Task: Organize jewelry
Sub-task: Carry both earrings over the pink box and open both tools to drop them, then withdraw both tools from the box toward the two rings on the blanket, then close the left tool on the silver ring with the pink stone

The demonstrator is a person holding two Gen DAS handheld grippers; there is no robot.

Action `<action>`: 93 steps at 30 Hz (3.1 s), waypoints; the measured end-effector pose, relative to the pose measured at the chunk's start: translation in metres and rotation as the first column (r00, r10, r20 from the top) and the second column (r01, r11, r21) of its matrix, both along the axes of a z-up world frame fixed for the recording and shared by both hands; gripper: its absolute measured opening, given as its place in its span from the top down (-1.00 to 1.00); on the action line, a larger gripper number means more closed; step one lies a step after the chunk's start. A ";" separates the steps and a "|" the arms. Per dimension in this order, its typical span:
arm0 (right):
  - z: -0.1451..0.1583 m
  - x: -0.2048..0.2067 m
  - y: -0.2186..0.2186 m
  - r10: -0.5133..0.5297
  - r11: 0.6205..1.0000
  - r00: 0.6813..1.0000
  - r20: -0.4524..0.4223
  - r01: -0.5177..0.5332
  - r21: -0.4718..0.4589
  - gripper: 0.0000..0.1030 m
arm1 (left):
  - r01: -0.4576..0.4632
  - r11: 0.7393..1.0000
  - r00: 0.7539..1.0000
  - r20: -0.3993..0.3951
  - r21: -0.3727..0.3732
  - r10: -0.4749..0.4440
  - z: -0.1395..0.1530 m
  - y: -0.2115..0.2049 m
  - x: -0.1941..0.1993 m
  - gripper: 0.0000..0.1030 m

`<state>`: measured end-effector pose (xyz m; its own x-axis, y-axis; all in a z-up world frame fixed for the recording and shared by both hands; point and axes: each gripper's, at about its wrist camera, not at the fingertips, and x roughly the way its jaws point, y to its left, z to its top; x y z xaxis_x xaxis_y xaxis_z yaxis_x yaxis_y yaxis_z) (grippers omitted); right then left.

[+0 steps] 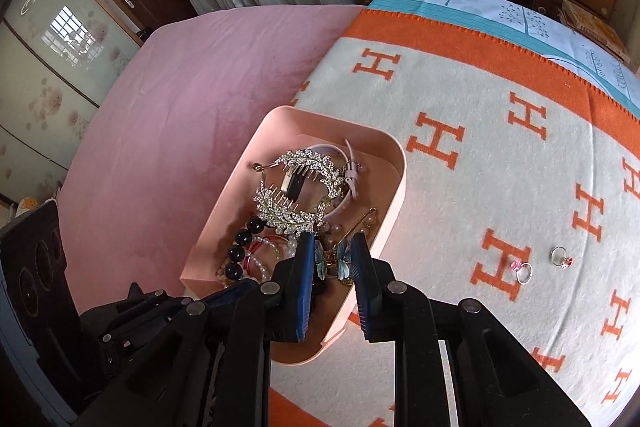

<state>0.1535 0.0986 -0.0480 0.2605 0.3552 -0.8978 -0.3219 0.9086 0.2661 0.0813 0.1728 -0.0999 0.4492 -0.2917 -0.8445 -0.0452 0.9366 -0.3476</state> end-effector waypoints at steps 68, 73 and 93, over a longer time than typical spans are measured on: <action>-0.003 -0.090 -0.245 -0.410 0.909 0.891 0.196 0.416 0.011 0.31 | 0.245 0.950 0.965 0.052 0.192 -0.259 0.001 -0.165 0.015 -0.04; -0.017 -0.081 -0.249 -0.359 0.924 0.909 0.213 0.379 -0.057 0.31 | 0.283 0.936 0.952 0.057 0.211 -0.301 -0.013 -0.180 0.044 -0.04; -0.045 -0.064 -0.268 -0.358 0.930 0.924 0.135 0.366 -0.037 0.31 | 0.718 0.485 0.608 -0.109 0.499 -0.787 -0.037 -0.221 0.074 0.42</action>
<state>0.0895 -0.1695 -0.0925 0.4710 0.1617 -0.8672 0.0057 0.9825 0.1862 0.1555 -0.0483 -0.1364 0.3505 -0.1723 -0.9206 0.7629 0.6227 0.1740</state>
